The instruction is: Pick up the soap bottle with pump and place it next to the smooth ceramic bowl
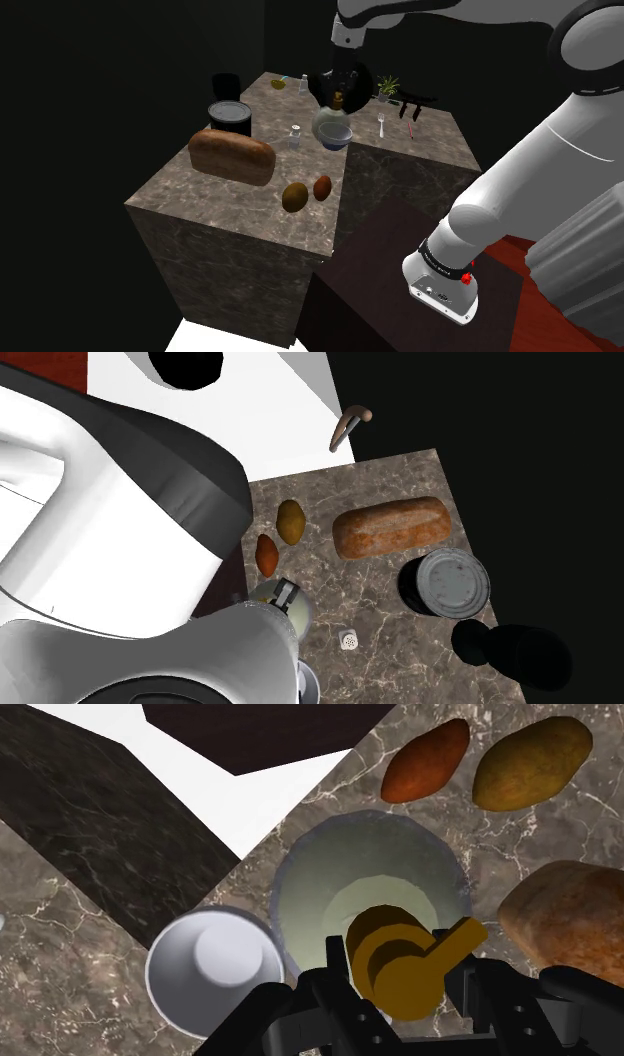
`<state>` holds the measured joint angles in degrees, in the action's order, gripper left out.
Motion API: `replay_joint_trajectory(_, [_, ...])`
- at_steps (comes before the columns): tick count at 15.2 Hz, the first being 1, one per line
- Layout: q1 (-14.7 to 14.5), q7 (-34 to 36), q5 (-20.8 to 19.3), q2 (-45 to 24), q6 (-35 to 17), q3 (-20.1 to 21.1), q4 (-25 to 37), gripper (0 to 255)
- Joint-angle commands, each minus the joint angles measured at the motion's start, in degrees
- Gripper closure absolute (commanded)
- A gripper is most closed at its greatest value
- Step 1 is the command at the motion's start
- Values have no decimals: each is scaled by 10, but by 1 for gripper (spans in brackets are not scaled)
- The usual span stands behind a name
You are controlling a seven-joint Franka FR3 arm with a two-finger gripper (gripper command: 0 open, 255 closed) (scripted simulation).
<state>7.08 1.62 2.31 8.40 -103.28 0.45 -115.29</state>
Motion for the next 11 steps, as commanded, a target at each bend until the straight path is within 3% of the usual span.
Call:
replay_joint_trajectory(1, [0,-1,0,0,-16,0,-16,255])
replay_joint_trajectory(11, [0,-3,1,-16,-93,0,-77,255])
